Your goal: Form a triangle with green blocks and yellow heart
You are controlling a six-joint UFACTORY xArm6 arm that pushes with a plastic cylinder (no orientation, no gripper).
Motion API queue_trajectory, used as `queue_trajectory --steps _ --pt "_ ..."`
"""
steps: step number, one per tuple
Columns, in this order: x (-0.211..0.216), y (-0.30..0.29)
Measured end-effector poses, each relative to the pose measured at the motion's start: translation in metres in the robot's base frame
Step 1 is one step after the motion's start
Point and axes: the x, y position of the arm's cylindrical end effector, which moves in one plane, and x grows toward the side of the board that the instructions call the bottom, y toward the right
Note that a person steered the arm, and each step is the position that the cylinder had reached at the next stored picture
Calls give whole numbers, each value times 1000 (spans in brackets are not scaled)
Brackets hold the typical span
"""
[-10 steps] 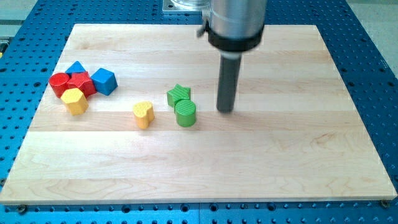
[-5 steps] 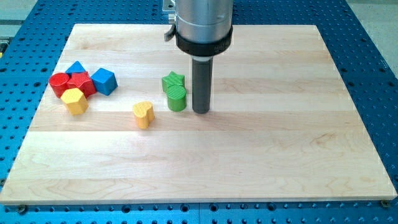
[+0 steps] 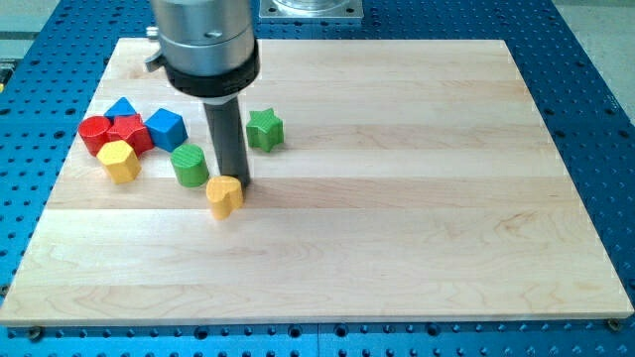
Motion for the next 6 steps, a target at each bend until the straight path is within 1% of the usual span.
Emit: queue_trajectory --steps 1,2,4,5,6 --pt "-5 -48" --pt "-12 -60" --pt "17 48" --pt "62 13" --pt "51 -46"
